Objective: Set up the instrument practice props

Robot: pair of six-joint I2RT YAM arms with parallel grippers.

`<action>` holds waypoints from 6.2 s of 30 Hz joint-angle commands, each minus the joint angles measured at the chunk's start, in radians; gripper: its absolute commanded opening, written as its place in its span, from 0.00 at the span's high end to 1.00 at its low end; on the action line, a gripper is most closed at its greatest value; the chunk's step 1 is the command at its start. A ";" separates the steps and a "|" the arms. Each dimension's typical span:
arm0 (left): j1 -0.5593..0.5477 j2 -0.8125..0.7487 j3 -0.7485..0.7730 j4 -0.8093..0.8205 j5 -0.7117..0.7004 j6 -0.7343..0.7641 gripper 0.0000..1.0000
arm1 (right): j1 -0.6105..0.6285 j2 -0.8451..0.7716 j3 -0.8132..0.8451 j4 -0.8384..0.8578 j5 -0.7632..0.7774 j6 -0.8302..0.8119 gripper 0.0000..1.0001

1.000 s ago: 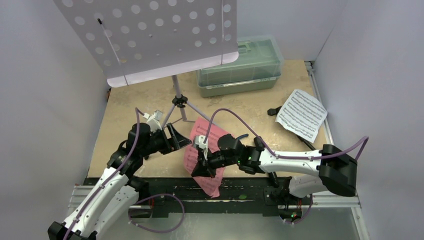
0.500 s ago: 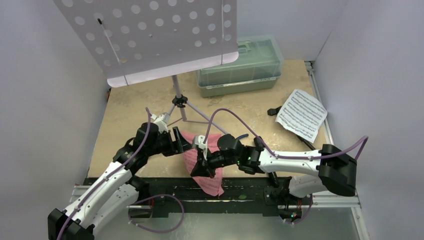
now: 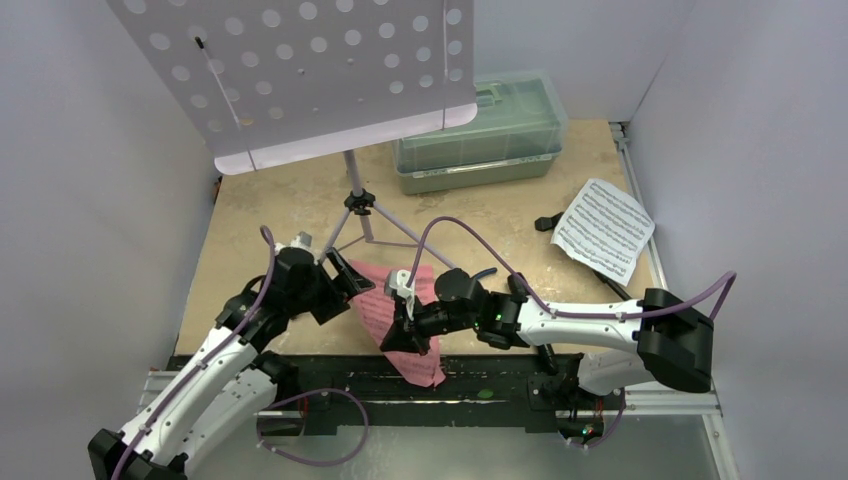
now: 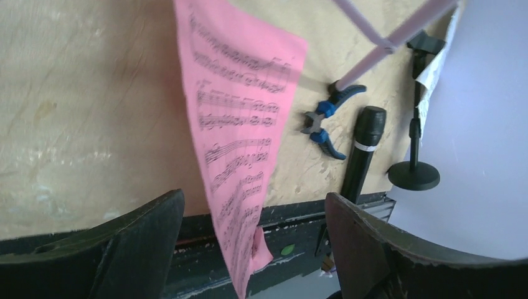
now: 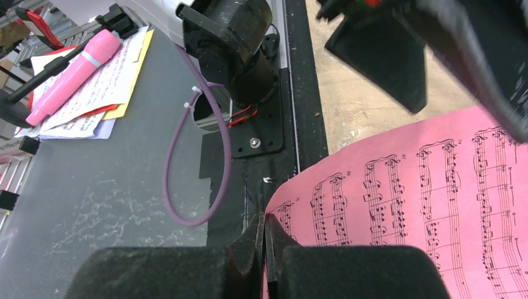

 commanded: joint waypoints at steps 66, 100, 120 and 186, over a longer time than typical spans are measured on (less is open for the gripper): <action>-0.001 -0.380 0.396 0.610 0.288 0.592 1.00 | -0.175 -0.384 -0.032 0.710 -0.014 0.551 0.13; -0.002 -0.443 0.268 0.588 0.129 0.367 1.00 | -0.207 -0.224 0.159 0.714 -0.026 0.533 0.39; -0.002 -0.371 0.451 0.087 -0.100 0.514 0.37 | -0.233 -0.396 0.199 0.257 0.222 0.260 1.00; -0.002 0.246 0.904 0.419 -0.674 0.924 0.65 | -0.238 0.323 1.361 0.130 0.420 -0.120 1.00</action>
